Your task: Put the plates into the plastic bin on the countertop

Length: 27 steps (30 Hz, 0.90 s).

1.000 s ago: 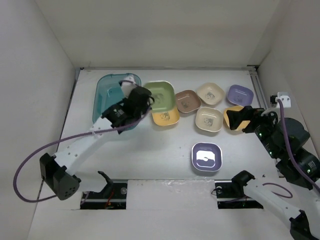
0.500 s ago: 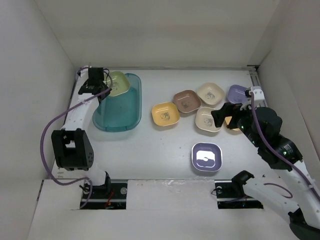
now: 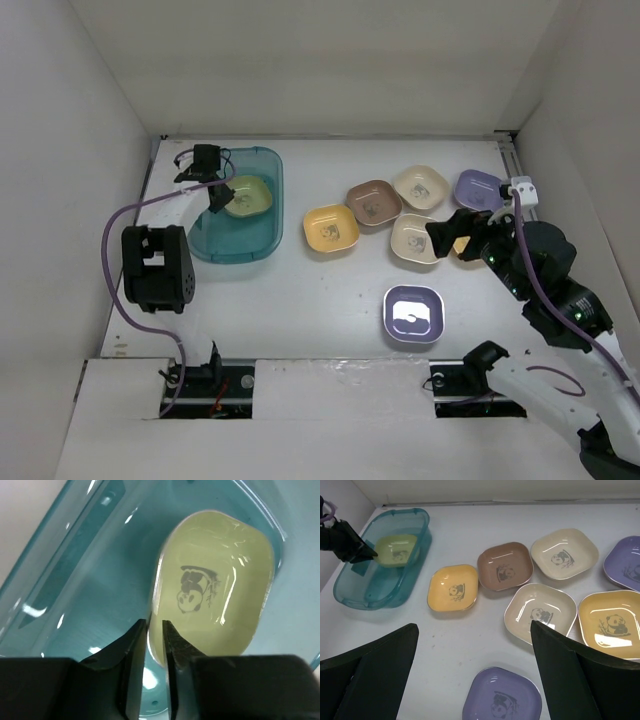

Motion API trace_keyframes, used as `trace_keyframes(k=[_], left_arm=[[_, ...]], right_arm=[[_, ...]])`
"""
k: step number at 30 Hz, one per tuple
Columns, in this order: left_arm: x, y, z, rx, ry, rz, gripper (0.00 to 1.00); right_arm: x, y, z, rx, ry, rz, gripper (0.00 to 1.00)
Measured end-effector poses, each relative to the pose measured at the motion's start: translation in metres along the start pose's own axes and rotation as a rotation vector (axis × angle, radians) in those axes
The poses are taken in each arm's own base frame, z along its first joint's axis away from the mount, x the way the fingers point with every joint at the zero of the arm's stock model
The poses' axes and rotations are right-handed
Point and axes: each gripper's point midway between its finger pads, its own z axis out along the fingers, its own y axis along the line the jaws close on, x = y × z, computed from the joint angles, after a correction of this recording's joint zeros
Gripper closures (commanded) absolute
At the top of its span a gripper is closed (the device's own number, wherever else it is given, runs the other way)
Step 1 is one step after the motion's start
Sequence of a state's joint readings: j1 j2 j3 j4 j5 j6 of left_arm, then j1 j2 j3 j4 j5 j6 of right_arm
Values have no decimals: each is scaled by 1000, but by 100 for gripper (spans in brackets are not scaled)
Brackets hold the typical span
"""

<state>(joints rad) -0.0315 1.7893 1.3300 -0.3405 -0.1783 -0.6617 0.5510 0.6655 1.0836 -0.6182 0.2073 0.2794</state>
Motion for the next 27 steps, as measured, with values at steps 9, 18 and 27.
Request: trace_keyframes(k=[9,18,27], left_arm=[[-20,-19,-42,92,-84,-23,9],[8,-130,-210,554,-253,108,0],[199,-162,-193,471,-20,348,5]], right_arm=[[0,-1,-1,1,-1,-3,0],[-6,-7,-12,25,-29,-10,0],[-8,-9,-18,24,-45,-6,0]])
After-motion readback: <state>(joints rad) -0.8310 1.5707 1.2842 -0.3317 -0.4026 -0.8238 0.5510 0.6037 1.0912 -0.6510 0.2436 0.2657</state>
